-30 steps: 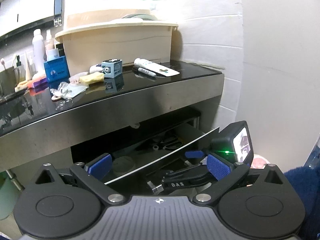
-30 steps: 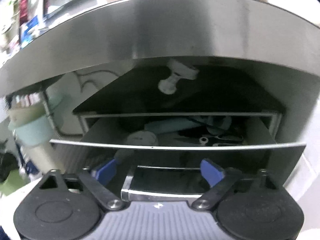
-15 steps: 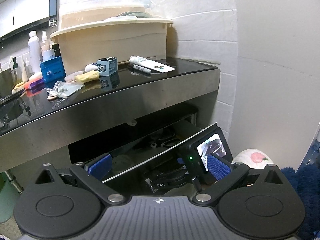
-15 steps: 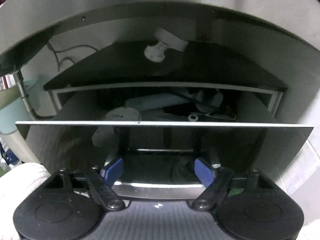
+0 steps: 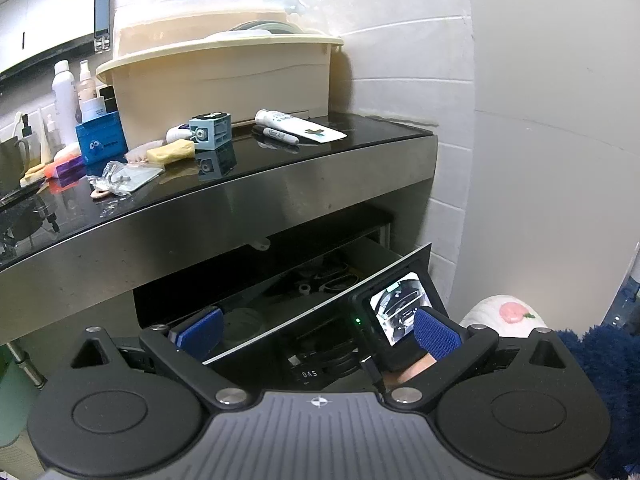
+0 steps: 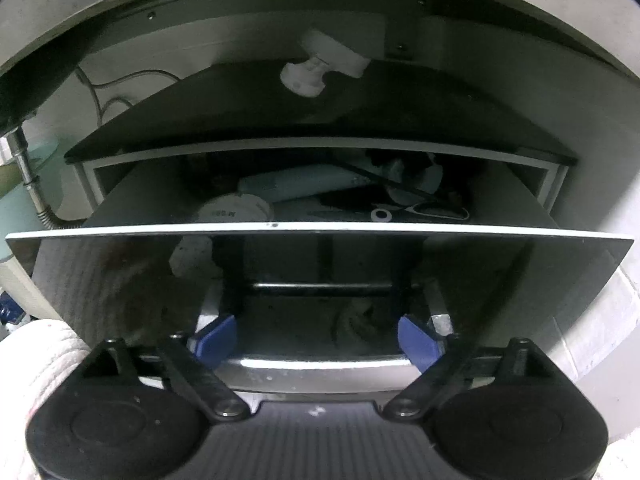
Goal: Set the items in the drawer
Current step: 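Pull the drawer handle outward with the right tool to open the drawer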
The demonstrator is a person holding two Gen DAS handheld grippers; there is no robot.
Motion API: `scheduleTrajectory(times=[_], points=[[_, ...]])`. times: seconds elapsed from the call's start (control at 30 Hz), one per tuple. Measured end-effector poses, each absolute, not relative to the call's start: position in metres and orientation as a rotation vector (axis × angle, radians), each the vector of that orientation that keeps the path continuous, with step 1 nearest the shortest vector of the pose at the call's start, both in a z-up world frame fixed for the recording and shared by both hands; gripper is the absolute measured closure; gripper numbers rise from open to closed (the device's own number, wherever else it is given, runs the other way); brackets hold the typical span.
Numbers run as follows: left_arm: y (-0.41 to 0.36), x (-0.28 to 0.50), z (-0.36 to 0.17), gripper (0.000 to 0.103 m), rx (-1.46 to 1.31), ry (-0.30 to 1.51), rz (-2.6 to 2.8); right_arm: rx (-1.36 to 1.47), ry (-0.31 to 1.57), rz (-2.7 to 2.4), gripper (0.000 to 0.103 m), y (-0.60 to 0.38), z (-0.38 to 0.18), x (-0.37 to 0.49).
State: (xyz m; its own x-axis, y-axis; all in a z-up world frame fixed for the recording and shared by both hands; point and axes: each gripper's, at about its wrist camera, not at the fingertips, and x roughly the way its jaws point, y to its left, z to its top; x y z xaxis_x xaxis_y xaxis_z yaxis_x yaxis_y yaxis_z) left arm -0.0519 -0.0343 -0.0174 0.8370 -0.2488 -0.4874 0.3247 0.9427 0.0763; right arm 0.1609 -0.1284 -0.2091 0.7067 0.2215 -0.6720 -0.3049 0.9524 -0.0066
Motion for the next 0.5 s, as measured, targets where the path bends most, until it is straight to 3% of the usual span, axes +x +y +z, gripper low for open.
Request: scheduleTrajectory(times=[0.5], points=[[-0.0292,-0.0528,-0.0185,0.001,0.141,0.506,-0.298,-0.123,0.737,0.293,0.015,-0.1308,-0.2082,0.1554]])
